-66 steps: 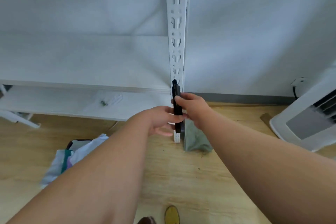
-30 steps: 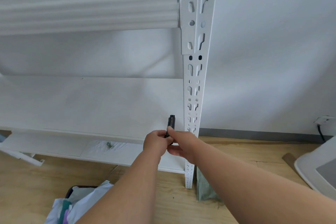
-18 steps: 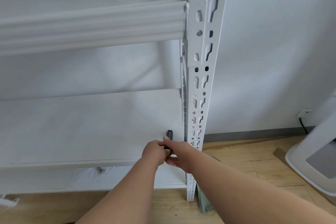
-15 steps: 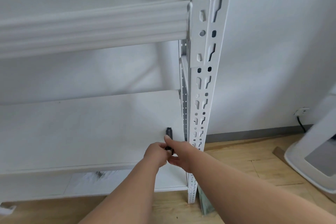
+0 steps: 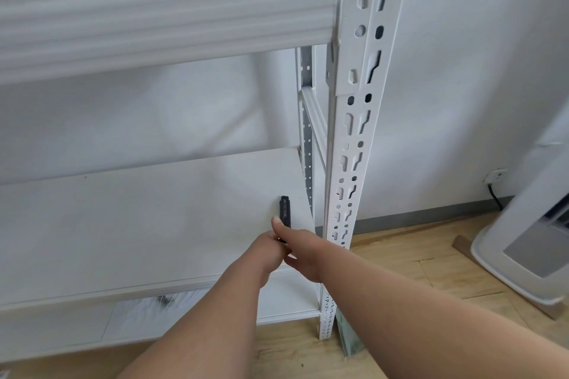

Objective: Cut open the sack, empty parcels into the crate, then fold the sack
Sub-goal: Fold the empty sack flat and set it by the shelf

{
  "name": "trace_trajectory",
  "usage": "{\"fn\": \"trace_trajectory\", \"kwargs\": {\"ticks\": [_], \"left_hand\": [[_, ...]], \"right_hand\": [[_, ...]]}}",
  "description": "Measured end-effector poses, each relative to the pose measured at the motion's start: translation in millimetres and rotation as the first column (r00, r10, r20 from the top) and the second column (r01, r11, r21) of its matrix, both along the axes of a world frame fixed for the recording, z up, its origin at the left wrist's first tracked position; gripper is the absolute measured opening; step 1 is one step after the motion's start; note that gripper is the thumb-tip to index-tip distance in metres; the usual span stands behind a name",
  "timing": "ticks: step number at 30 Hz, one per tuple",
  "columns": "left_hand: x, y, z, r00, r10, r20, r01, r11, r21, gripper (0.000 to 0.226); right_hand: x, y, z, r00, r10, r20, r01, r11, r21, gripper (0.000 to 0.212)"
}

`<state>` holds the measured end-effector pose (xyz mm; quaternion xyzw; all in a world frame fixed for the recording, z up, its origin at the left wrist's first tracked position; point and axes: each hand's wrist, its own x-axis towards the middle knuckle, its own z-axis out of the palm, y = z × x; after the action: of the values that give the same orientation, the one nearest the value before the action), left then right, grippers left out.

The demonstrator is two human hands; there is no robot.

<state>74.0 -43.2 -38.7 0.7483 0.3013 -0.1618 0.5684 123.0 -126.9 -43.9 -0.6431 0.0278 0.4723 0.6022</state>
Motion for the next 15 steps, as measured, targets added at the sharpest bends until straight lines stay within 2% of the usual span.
{"fn": "trace_trajectory", "kwargs": {"ticks": [8,15], "left_hand": [[-1.9,3.4,-16.2,1.000,0.021,0.005,-0.021,0.999,0.039,0.039],[-9.6,5.9,-27.7,0.999,-0.039,-0.006,0.039,0.998,-0.041,0.036]], "right_hand": [[-1.9,6.3,-13.5,1.000,-0.014,-0.002,0.014,1.000,-0.012,0.073],[-7.0,6.7,-27.4,1.000,-0.011,-0.005,0.010,1.000,-0.019,0.074]]}}
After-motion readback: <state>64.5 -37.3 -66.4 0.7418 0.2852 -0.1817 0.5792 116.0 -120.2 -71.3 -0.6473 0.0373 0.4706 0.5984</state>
